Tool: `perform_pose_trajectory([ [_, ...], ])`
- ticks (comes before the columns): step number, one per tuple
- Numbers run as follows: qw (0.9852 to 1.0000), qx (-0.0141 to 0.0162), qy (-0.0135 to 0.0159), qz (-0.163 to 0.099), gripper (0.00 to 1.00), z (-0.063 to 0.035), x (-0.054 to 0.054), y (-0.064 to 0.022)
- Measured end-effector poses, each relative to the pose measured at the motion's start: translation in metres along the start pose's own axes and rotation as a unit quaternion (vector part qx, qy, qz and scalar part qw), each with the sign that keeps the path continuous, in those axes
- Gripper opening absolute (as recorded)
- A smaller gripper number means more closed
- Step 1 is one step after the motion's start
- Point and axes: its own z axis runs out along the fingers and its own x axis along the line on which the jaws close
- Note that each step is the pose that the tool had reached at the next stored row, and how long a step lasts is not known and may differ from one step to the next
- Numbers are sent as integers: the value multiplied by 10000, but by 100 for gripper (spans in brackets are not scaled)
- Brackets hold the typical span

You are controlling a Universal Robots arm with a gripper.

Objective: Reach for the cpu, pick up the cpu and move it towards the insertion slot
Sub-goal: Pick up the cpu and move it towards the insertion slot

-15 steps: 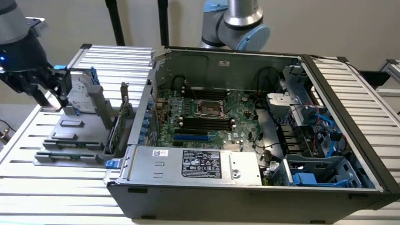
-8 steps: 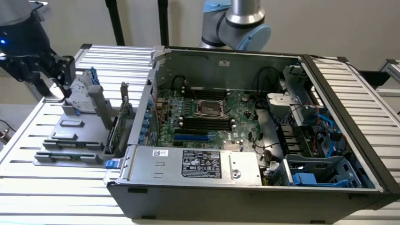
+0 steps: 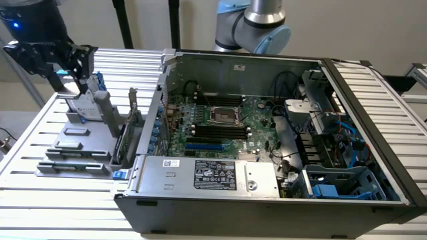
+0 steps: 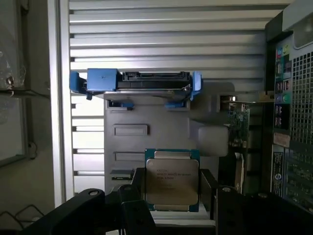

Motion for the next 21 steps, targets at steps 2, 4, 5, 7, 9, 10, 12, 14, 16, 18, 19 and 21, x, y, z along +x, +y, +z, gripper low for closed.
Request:
perform_pose_trajectory([
  [2,10000,0,9,1,54,-61,-93,4],
  [4,10000,-2,16,1,54,-112,-180,8],
  [5,10000,-3,18,1,54,-129,-225,9],
  [7,10000,-11,21,0,54,-152,-319,12],
  [9,10000,-22,21,1,54,-165,-408,14],
  [10,10000,-28,21,0,54,-170,-453,15],
  [12,10000,-40,22,0,54,-182,-541,17],
  [14,10000,-51,22,0,54,-197,-636,20],
  [16,10000,-61,23,-1,54,-212,-725,22],
  [18,10000,-70,23,-1,54,-229,-816,24],
  [19,10000,-74,24,0,54,-237,-862,25],
  [21,10000,-81,25,-1,54,-252,-951,28],
])
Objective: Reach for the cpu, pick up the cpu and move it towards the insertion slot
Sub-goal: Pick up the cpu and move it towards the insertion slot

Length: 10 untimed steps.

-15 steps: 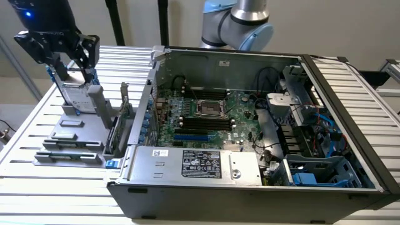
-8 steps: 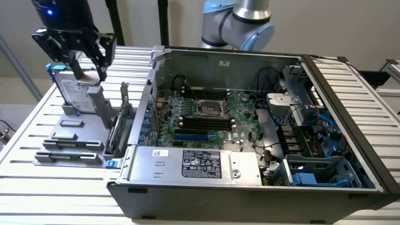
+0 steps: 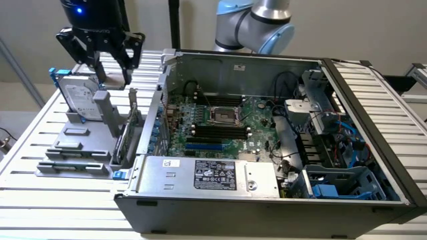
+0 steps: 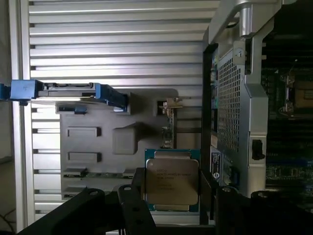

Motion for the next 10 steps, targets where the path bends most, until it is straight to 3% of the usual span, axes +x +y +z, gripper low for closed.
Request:
perform_pose_trajectory([
  [10,10000,-28,4,0,54,-71,-454,12],
])
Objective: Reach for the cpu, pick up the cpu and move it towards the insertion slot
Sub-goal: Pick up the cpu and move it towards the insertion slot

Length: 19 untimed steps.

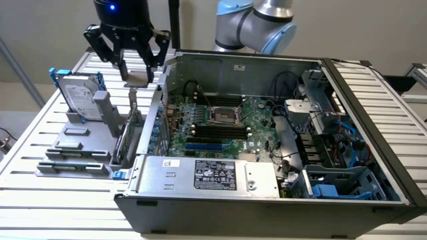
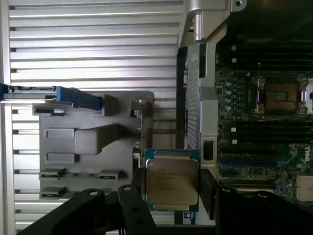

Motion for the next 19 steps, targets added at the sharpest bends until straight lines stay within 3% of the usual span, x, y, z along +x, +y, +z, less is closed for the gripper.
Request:
perform_pose_trajectory([
  [8,10000,-20,2,0,54,-19,-363,9],
  [19,10000,-23,2,0,54,-28,-862,43],
])
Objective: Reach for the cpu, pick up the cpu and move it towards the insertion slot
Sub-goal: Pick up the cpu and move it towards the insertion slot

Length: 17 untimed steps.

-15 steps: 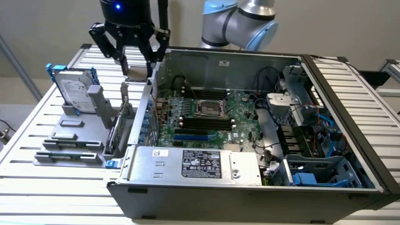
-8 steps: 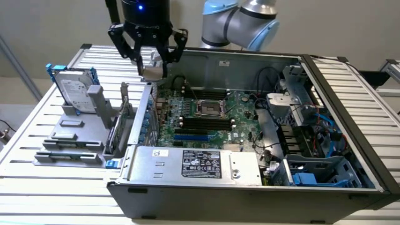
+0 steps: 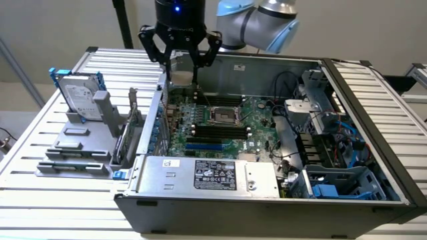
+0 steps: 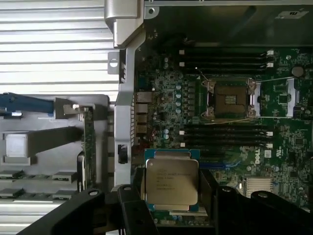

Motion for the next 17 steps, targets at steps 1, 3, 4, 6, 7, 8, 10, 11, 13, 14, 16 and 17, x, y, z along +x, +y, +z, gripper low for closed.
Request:
perform_pose_trajectory([
  [1,10000,0,0,0,54,0,-45,5],
  [3,10000,0,0,0,54,1,-136,18],
  [4,10000,0,0,0,54,3,-182,26],
  [6,10000,0,0,0,54,6,-272,42],
  [7,10000,0,0,0,54,9,-318,52],
  [8,10000,0,0,0,54,12,-363,63],
  [10,10000,0,0,1,54,20,-454,87],
  [11,10000,0,0,0,54,25,-499,103],
  [13,10000,0,0,0,54,41,-580,148],
  [14,10000,0,0,0,54,51,-612,178],
  [16,10000,0,0,0,54,75,-668,245],
  [17,10000,0,0,0,54,88,-694,280],
])
